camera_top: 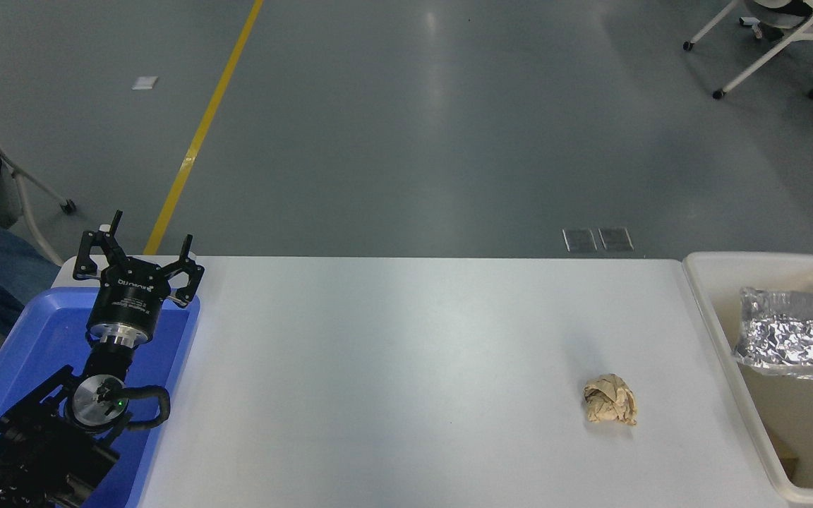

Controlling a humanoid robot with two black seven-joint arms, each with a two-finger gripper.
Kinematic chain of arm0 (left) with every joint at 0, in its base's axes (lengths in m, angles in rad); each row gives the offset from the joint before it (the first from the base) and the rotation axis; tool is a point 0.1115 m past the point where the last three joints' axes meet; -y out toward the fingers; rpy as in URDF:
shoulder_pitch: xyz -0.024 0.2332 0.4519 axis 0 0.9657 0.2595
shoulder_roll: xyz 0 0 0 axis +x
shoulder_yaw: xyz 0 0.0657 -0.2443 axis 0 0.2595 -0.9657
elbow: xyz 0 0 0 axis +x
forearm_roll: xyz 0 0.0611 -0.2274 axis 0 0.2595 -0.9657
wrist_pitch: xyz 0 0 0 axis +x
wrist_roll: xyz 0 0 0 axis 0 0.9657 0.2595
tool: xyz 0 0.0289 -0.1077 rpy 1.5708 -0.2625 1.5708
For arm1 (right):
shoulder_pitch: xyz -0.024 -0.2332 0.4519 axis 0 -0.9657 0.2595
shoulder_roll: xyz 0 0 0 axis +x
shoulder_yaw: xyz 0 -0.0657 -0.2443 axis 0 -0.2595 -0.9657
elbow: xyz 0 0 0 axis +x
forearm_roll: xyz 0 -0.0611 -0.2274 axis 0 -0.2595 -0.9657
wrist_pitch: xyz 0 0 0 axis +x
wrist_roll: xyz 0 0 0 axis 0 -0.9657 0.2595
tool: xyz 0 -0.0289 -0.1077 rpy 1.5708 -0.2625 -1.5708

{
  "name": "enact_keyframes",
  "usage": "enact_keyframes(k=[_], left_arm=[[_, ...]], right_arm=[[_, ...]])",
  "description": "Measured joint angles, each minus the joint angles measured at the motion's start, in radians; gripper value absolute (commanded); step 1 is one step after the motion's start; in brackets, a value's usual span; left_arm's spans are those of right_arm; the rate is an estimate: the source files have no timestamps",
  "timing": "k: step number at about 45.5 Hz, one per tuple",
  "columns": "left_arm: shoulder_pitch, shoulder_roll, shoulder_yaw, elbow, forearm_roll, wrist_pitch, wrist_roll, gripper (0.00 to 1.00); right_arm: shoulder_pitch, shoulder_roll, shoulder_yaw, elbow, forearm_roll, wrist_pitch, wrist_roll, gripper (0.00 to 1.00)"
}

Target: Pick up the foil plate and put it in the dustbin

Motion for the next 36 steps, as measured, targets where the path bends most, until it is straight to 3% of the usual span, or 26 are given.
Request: enact_keyframes(k=[2, 3, 5, 27, 36], left_arm=[[0.000, 0.000, 0.000, 0.000, -0.001, 0.000, 0.000, 1.00], [0.000, 0.000, 0.000, 0.000, 0.000, 0.000, 0.000, 1.00], [0.000, 0.000, 0.000, 0.000, 0.000, 0.000, 0.000, 1.00], [-0.001, 0.000, 0.000, 0.000, 0.000, 0.000, 0.000, 1.00], [-0.002, 0.000, 0.001, 0.000, 0.002, -0.003, 0.004, 1.00]], right_arm=[[-0.034, 0.020, 0.016, -0.025, 0.001, -0.022, -0.001, 0.22], [-0.046, 0.027, 0.022, -0.033, 0.002, -0.031, -0.001, 0.43], [-0.075, 0.044, 0.034, -0.055, 0.007, -0.056, -0.002, 1.00], [-0.162, 0.105, 0.071, -0.101, 0.046, -0.141, -0.016, 1.00], [0.029, 0.028, -0.048, 0.086, 0.038, -0.123, -0.018, 1.00]])
